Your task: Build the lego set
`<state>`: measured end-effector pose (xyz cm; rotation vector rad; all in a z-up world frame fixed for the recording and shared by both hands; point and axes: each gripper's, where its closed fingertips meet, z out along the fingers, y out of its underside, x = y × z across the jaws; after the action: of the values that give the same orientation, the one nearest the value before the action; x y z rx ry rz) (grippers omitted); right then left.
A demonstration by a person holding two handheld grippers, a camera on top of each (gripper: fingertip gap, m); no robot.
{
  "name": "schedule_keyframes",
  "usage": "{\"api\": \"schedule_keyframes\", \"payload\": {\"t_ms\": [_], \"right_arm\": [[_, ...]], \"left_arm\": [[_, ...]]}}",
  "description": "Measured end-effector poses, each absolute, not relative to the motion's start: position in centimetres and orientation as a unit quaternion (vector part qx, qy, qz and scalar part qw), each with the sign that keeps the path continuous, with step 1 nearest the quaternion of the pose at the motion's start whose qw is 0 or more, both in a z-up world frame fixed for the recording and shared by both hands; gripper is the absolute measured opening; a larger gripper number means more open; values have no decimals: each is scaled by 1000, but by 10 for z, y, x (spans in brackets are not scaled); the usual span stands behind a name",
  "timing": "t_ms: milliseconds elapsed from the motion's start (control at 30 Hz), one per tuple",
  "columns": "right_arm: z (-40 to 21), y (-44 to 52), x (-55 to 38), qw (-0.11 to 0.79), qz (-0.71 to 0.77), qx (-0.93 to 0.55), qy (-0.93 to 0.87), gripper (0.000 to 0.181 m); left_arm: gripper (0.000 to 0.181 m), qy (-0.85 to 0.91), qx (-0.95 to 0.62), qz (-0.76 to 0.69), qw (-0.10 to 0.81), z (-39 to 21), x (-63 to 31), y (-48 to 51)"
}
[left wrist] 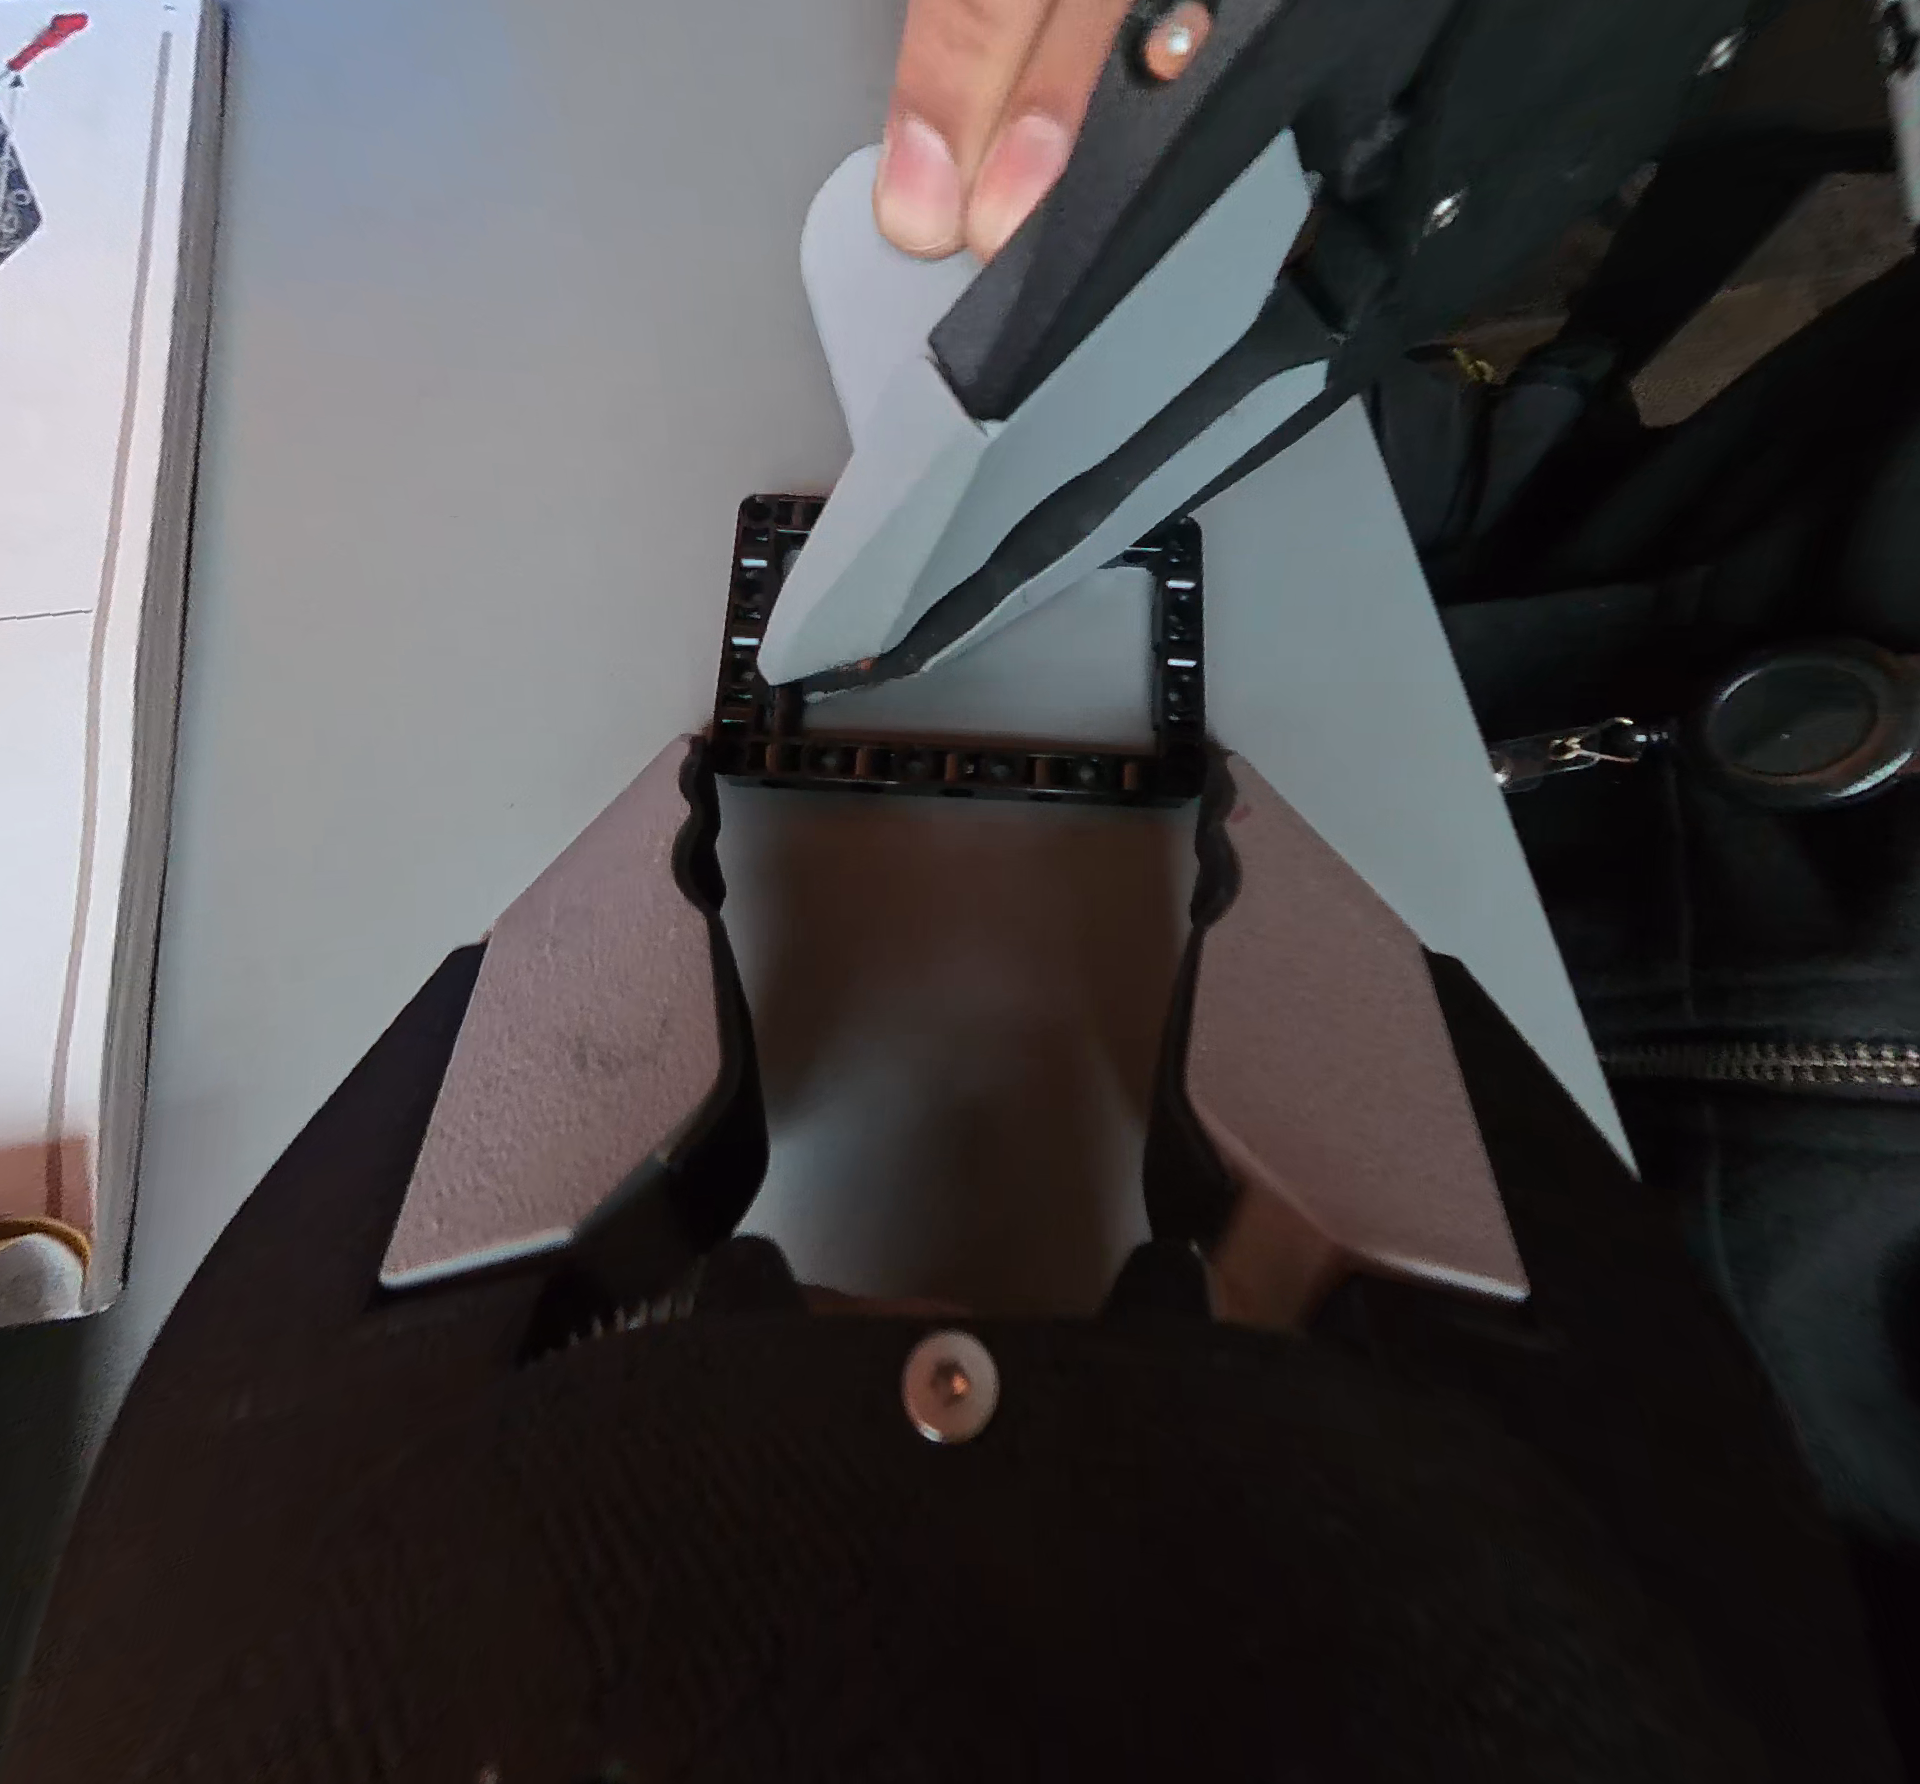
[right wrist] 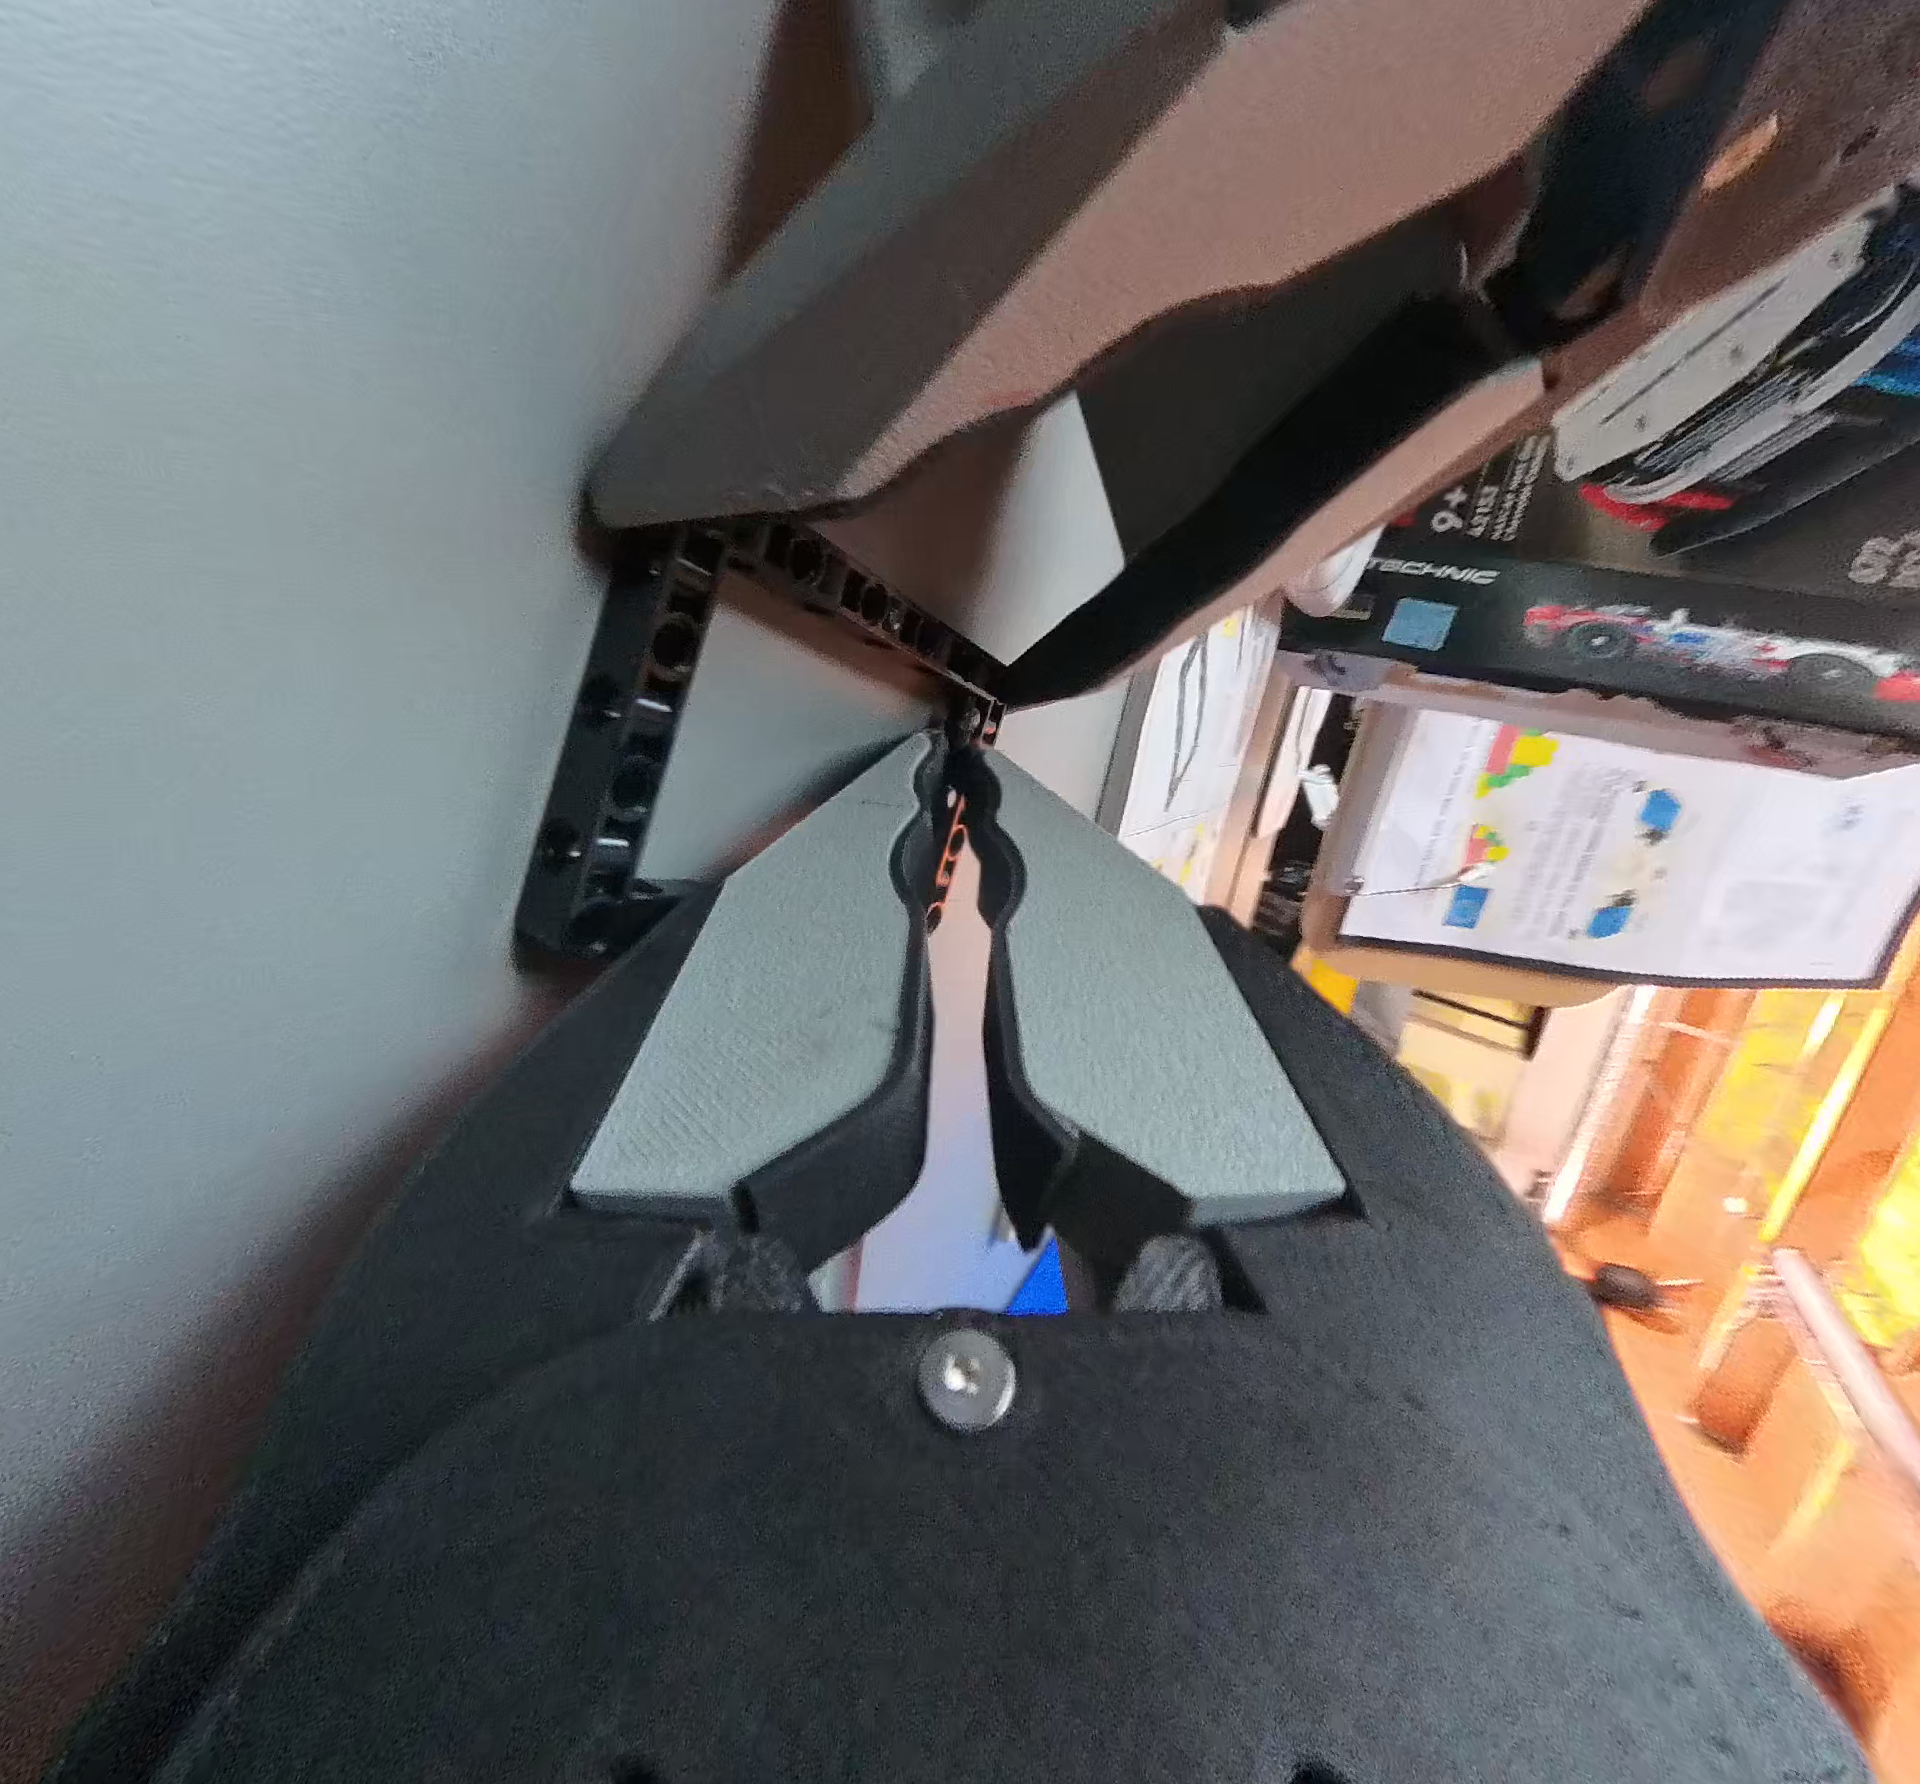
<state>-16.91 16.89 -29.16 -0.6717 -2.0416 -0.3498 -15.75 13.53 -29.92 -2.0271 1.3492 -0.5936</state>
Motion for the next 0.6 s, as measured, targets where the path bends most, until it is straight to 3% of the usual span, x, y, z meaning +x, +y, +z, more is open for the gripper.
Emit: {"api": "schedule_keyframes", "payload": {"t_ms": [233,400,600], "right_arm": [[-290,176,-165,434,-45,-361,-825,8],[-292,175,-165,433,-24,-378,-818,3],[-288,168,-162,419,30,-410,-810,14]], "left_arm": [[91,510,-769,-226,312,-299,-159,137],[91,509,-770,-225,313,-299,-159,138],[91,506,-773,-219,313,-299,-158,138]]}}
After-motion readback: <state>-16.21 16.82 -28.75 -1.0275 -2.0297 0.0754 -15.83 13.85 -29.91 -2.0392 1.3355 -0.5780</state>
